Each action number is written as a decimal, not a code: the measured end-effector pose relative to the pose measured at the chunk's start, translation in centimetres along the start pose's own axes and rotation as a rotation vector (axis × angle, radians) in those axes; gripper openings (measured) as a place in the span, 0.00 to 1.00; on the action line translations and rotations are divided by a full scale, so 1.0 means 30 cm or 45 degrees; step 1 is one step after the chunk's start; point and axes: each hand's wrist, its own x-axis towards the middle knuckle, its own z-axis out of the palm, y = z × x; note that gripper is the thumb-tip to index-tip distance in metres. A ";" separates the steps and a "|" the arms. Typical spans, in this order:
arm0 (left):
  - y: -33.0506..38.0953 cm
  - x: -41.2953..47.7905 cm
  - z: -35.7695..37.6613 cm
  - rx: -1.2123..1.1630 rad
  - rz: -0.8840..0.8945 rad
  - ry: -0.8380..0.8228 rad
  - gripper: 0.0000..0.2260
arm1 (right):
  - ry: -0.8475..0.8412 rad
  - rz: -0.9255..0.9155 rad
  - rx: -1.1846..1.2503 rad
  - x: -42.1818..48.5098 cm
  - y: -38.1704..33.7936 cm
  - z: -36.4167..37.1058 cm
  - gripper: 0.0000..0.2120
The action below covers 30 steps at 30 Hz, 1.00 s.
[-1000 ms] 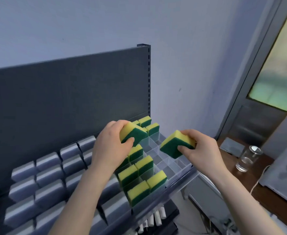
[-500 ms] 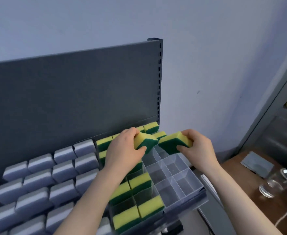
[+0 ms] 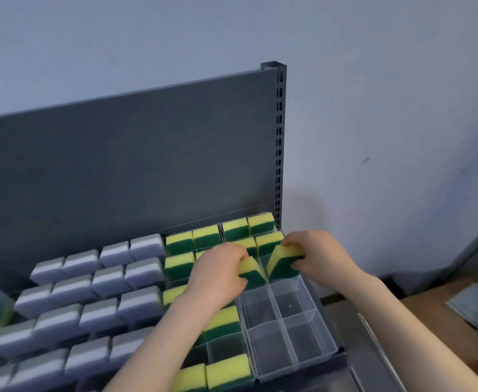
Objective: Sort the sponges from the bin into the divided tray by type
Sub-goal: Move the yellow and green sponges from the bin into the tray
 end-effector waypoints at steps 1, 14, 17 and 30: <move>0.002 0.005 0.000 0.012 -0.001 -0.019 0.19 | -0.040 -0.039 -0.044 0.012 0.000 -0.008 0.22; 0.041 0.092 0.050 0.320 0.027 -0.308 0.19 | -0.280 -0.224 -0.256 0.083 -0.002 0.039 0.18; 0.043 0.094 0.086 0.336 0.035 -0.283 0.15 | -0.277 -0.219 -0.265 0.076 -0.002 0.073 0.16; 0.042 0.064 0.122 0.315 0.038 -0.190 0.06 | -0.144 -0.268 -0.122 0.031 0.049 0.138 0.18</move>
